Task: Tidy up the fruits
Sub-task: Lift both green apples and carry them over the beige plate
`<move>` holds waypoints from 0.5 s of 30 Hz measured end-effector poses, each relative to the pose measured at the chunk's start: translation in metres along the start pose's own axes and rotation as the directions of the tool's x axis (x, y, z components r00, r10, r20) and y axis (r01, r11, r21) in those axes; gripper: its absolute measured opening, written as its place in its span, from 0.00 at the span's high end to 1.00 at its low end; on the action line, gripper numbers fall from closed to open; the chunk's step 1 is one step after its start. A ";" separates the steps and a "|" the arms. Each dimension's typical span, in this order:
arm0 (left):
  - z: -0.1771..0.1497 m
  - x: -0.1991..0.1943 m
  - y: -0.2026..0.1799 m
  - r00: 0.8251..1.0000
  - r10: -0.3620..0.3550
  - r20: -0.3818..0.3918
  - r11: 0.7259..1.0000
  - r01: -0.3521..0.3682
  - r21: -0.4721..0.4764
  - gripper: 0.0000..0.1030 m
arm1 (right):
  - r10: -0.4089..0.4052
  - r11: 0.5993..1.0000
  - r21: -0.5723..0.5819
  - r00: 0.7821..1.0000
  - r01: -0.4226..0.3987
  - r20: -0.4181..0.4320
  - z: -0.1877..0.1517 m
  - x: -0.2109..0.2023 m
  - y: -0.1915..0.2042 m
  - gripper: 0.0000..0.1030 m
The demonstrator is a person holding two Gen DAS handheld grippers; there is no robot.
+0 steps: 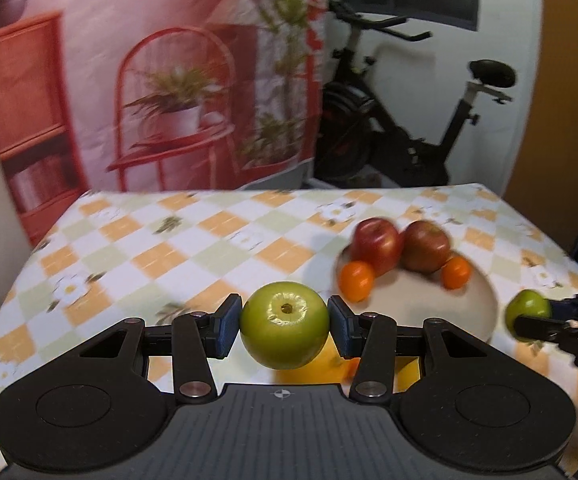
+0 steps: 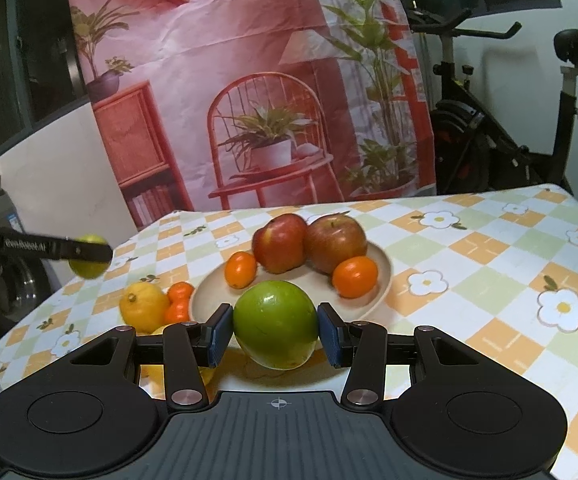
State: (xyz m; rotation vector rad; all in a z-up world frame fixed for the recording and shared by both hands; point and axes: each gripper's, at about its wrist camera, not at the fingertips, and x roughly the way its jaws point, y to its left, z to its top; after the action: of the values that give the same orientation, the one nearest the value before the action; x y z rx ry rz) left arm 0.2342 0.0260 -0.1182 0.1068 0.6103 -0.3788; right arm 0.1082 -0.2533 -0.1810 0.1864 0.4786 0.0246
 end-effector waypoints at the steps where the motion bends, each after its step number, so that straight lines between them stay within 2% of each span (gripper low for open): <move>1: 0.003 0.004 -0.006 1.000 -0.013 0.002 1.000 0.013 0.011 0.52 | -0.004 1.000 -0.007 1.000 0.004 0.000 0.002 0.002 -0.002 0.59; 8: 0.024 0.050 -0.049 0.995 -0.097 -0.034 0.988 0.101 0.115 0.52 | -0.034 0.997 -0.071 0.999 0.033 -0.001 0.016 0.024 -0.013 0.59; 15: 0.032 0.102 -0.072 0.979 -0.154 -0.131 0.979 0.169 0.117 0.52 | -0.025 0.992 -0.122 0.999 0.022 -0.028 0.020 0.047 -0.020 0.59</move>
State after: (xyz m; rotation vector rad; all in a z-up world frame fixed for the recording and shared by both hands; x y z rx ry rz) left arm 0.3016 -0.0796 -0.1500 0.2048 0.7166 -0.5727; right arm 0.1585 -0.2732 -0.1883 0.0606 0.5072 0.0335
